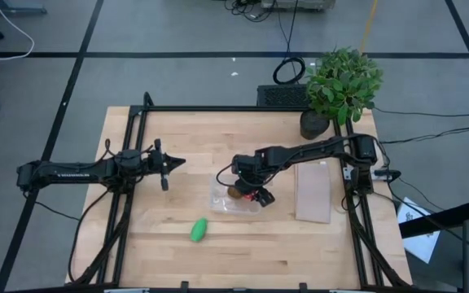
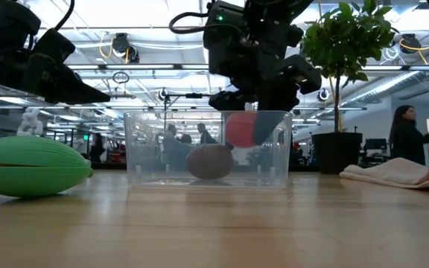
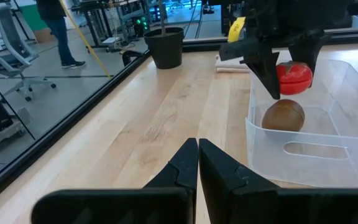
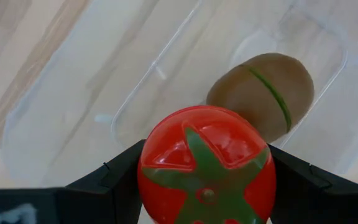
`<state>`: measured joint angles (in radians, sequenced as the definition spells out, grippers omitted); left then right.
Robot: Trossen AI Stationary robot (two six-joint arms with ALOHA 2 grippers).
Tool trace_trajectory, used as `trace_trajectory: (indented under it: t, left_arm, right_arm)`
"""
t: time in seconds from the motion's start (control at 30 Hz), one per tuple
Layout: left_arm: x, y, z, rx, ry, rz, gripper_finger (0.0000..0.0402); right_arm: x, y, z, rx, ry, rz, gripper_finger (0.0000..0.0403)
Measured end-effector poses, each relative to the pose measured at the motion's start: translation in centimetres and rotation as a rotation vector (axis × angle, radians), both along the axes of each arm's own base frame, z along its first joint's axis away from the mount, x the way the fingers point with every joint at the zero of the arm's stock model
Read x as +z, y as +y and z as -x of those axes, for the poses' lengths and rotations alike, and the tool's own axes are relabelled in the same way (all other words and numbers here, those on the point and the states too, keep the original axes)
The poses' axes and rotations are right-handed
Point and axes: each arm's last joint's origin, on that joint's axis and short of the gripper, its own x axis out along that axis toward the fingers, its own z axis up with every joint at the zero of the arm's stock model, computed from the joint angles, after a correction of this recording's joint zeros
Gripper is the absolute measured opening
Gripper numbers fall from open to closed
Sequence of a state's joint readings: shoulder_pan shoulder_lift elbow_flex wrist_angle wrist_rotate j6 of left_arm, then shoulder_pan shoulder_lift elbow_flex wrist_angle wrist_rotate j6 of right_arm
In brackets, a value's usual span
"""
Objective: Pick and placing Produce into tupperware
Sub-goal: Put the tomato into the transparent bin
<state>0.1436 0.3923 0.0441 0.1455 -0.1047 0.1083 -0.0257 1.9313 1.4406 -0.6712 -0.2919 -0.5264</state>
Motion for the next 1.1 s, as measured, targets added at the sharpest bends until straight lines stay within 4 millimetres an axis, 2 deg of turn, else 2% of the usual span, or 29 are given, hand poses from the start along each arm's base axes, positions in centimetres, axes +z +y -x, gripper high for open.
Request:
trace_trajectory:
  t: [0.63, 0.93, 1.1]
  left_arm:
    - [0.0, 0.0, 0.0, 0.0, 0.0, 0.001, 0.0019]
    - [0.0, 0.0, 0.0, 0.0, -0.002, 0.005, 0.0019]
    - [0.0, 0.0, 0.0, 0.0, -0.001, 0.007, 0.0019]
  right_arm:
    - [0.0, 0.1, -0.3, -0.123, 0.014, -0.075, 0.0243]
    - [-2.7, 0.2, -0.5, -0.115, 0.114, -0.091, 0.0246]
    - [-2.9, 0.3, -0.5, -0.111, 0.12, -0.09, 0.0244]
